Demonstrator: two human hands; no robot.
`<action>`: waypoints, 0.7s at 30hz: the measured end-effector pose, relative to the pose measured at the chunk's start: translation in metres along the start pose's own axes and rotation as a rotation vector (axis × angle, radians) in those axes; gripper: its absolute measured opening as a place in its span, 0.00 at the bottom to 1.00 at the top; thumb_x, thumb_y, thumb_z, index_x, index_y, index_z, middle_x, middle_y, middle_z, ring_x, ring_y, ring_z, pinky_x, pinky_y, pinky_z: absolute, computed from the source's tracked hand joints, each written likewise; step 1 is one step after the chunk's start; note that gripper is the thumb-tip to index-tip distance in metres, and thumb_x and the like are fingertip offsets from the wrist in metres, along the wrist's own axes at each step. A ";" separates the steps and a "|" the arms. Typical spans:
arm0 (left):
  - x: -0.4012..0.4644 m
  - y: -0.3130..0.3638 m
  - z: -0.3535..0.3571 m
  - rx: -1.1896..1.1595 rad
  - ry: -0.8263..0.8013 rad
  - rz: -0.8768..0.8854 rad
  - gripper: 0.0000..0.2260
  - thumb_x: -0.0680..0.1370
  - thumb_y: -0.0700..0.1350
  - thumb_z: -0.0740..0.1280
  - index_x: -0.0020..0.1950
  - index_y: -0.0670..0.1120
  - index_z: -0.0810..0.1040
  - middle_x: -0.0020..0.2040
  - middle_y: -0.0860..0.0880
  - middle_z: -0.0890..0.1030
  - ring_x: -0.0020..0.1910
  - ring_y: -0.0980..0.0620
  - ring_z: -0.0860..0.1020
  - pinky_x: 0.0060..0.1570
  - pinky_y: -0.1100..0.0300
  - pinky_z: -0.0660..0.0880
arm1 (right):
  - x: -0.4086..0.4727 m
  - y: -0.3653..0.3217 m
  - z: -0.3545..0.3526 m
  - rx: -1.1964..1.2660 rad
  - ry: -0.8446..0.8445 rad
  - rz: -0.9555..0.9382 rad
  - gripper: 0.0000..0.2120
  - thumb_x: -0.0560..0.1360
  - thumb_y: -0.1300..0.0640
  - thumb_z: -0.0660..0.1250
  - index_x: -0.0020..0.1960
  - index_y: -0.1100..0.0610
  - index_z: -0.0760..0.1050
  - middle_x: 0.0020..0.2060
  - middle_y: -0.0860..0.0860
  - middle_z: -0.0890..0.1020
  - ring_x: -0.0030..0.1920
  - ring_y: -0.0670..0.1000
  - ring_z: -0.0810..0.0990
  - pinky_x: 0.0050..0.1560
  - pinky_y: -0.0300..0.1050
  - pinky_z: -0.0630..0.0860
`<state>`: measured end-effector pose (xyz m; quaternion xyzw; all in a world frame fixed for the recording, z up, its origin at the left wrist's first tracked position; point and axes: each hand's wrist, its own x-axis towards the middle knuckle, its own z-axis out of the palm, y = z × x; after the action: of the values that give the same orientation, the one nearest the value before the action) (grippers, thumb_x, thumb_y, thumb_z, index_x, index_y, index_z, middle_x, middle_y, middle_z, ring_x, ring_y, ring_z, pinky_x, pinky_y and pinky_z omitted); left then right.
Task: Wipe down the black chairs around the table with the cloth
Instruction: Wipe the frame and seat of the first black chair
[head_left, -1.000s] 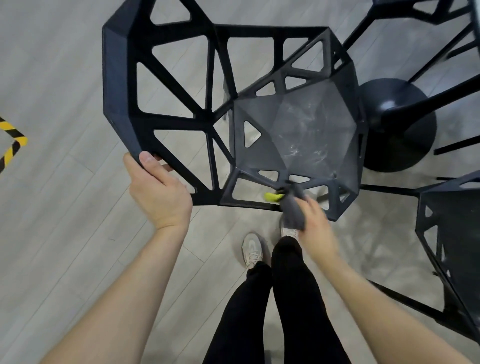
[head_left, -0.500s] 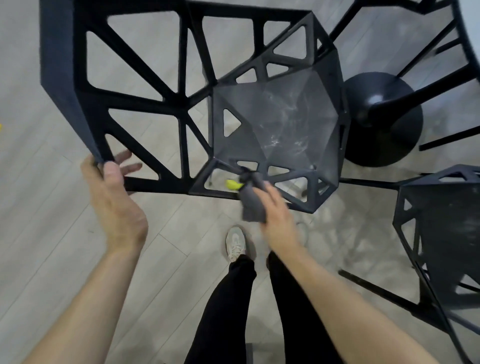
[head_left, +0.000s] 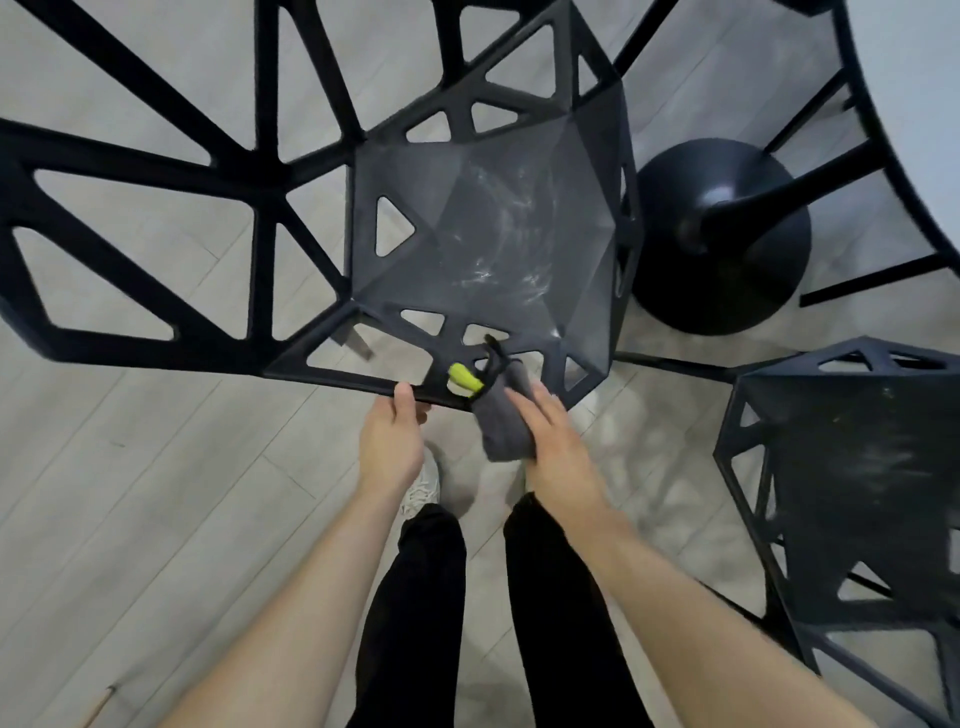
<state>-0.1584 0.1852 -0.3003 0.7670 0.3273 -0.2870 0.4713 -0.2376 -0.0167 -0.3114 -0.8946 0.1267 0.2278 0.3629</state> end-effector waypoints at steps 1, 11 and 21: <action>0.004 -0.003 0.010 -0.045 0.018 -0.021 0.25 0.80 0.67 0.53 0.55 0.48 0.78 0.50 0.50 0.87 0.56 0.44 0.86 0.65 0.38 0.79 | -0.004 0.021 -0.016 -0.012 -0.014 0.077 0.41 0.76 0.73 0.64 0.82 0.44 0.65 0.81 0.47 0.65 0.80 0.52 0.66 0.73 0.45 0.71; 0.006 0.003 0.023 -0.426 0.098 -0.002 0.12 0.89 0.53 0.57 0.58 0.45 0.70 0.54 0.36 0.87 0.47 0.42 0.90 0.59 0.43 0.83 | 0.022 -0.009 -0.056 0.144 0.016 0.006 0.21 0.71 0.59 0.79 0.63 0.51 0.82 0.61 0.37 0.75 0.57 0.40 0.78 0.56 0.39 0.75; 0.063 0.021 -0.133 -0.053 0.636 0.136 0.23 0.79 0.52 0.73 0.69 0.47 0.70 0.61 0.47 0.77 0.59 0.50 0.80 0.64 0.45 0.78 | 0.048 -0.114 -0.044 0.666 -0.303 0.187 0.21 0.76 0.60 0.79 0.63 0.47 0.75 0.51 0.54 0.87 0.48 0.57 0.88 0.42 0.51 0.82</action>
<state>-0.0856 0.3134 -0.2843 0.8259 0.4134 0.0077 0.3833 -0.1375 0.0291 -0.2399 -0.6682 0.2197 0.3361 0.6263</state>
